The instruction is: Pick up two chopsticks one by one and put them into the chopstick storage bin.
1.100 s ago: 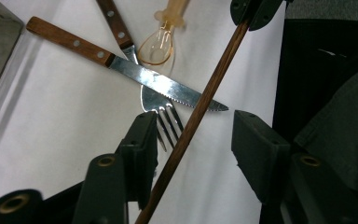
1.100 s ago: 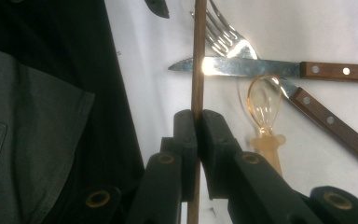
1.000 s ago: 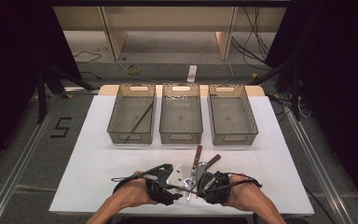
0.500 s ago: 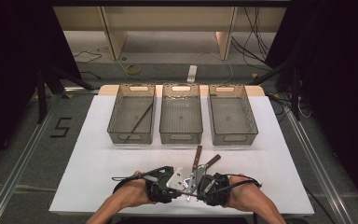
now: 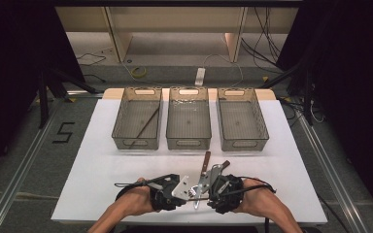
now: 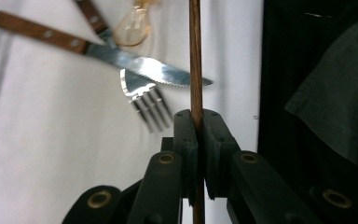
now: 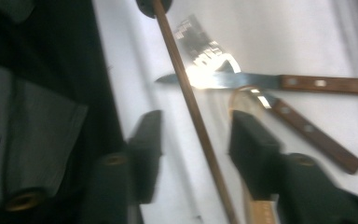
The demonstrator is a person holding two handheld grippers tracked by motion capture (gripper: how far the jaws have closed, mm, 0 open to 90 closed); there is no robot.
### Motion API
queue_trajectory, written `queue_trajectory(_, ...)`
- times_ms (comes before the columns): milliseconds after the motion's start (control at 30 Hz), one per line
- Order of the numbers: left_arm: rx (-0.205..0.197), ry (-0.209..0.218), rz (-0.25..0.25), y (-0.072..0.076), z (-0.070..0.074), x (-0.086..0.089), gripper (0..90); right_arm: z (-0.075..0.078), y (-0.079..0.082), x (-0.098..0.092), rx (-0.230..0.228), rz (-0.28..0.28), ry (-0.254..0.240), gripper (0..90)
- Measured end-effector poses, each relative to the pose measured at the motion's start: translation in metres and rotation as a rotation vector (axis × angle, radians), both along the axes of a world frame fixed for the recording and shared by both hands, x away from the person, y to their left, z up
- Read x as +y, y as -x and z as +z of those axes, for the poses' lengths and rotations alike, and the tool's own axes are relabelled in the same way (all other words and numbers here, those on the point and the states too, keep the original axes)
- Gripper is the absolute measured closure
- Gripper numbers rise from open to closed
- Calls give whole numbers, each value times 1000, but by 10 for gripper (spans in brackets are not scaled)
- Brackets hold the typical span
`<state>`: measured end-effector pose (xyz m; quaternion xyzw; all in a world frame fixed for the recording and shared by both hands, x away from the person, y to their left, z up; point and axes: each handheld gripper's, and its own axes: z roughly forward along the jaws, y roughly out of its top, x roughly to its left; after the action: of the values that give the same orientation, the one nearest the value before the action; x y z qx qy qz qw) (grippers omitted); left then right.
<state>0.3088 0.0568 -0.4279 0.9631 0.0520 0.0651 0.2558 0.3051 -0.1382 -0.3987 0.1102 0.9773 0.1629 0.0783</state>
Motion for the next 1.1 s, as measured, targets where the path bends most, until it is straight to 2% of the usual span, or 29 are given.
queue_trajectory(33,-1,9,21,-2,1,2,849,3,0,-2,-4,-23,-11,512)
queue_trajectory(67,-1,12,39,-3,2,3,849,4,-2,-4,-26,-38,-40,496)
queue_trajectory(100,-4,14,58,-5,3,5,849,6,-3,-6,-28,-59,-74,465)
queue_trajectory(167,-2,25,100,-8,4,8,849,7,-7,-10,-40,-97,-113,411)
queue_trajectory(267,2,32,154,-12,6,12,849,9,-11,-16,-70,-173,-152,371)
queue_trajectory(367,6,45,202,-16,8,17,849,10,-14,-22,-91,-213,-191,343)
queue_trajectory(400,7,47,212,-17,8,18,849,11,-14,-24,-93,-246,-216,331)
queue_trajectory(600,15,86,283,-23,13,30,849,8,-16,-38,-125,-359,-294,302)
queue_trajectory(667,15,104,306,-25,15,34,849,6,-18,-44,-127,-392,-314,296)
queue_trajectory(767,-11,120,334,-26,18,38,849,1,-20,-55,-124,-456,-334,285)
queue_trajectory(933,-28,156,384,-30,24,46,849,-8,-24,-73,-129,-541,-362,275)
queue_trajectory(1033,-27,182,418,-33,25,52,849,-14,-25,-80,-112,-536,-379,275)
queue_trajectory(1100,-32,184,438,-36,26,57,849,-19,-25,-83,-96,-528,-373,275)
